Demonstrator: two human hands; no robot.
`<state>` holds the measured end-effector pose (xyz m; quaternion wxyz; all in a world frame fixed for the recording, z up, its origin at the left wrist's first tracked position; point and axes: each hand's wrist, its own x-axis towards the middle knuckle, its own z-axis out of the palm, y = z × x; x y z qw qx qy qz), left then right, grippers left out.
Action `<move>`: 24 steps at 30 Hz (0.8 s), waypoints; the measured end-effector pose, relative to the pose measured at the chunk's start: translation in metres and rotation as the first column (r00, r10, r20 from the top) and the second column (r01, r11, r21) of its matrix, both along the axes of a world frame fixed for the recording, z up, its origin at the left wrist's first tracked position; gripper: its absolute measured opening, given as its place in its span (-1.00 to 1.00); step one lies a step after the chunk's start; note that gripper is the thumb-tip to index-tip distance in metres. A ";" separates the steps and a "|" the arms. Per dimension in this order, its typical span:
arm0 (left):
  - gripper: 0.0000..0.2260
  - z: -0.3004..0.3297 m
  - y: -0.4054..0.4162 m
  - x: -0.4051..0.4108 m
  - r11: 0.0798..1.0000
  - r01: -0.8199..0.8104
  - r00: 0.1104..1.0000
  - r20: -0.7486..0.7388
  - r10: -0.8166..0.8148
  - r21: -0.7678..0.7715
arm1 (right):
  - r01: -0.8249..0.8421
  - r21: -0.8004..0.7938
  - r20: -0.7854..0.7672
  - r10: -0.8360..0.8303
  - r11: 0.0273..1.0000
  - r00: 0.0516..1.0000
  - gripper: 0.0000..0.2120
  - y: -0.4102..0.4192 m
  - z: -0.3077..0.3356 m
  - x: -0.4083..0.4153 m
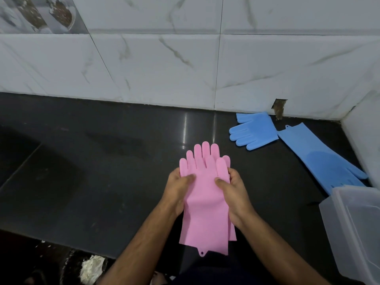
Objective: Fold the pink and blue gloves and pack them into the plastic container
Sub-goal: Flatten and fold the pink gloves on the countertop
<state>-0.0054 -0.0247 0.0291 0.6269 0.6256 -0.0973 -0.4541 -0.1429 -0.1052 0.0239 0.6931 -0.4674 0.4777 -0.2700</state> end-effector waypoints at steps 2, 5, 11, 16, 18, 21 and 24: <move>-0.82 -0.005 -0.002 0.001 1.000 0.014 1.000 -0.001 -0.014 0.001 | -0.041 -0.094 -0.076 0.034 0.995 0.997 -0.69 -0.006 -0.003 -0.001; -0.83 -0.004 -0.011 0.008 0.998 0.016 1.000 -0.006 -0.016 -0.059 | -0.068 -0.194 -0.110 0.047 0.979 0.993 -0.70 -0.018 -0.006 0.002; -0.82 -0.014 -0.032 0.017 0.998 -0.028 0.998 0.052 0.025 0.059 | -0.141 -0.341 -0.300 0.034 0.930 0.953 -0.72 -0.042 -0.026 0.013; -0.79 -0.030 -0.026 0.016 0.998 0.002 0.997 0.082 -0.007 0.062 | -0.217 -0.411 -0.382 0.049 0.885 0.923 -0.57 -0.042 -0.044 0.007; -0.77 -0.025 -0.027 0.018 1.000 0.019 0.992 0.126 -0.018 -0.006 | -0.194 -0.468 -0.349 0.021 0.862 0.937 -0.60 -0.041 -0.044 0.005; -0.76 -0.018 -0.035 0.021 1.000 0.023 0.980 0.197 -0.022 -0.003 | -0.132 -0.532 -0.304 -0.043 0.837 0.952 -0.69 -0.044 -0.040 0.009; -0.78 -0.021 -0.043 0.020 0.994 -0.024 0.979 0.205 0.002 0.106 | -0.156 -0.502 -0.329 -0.021 0.851 0.944 -0.67 -0.050 -0.042 0.012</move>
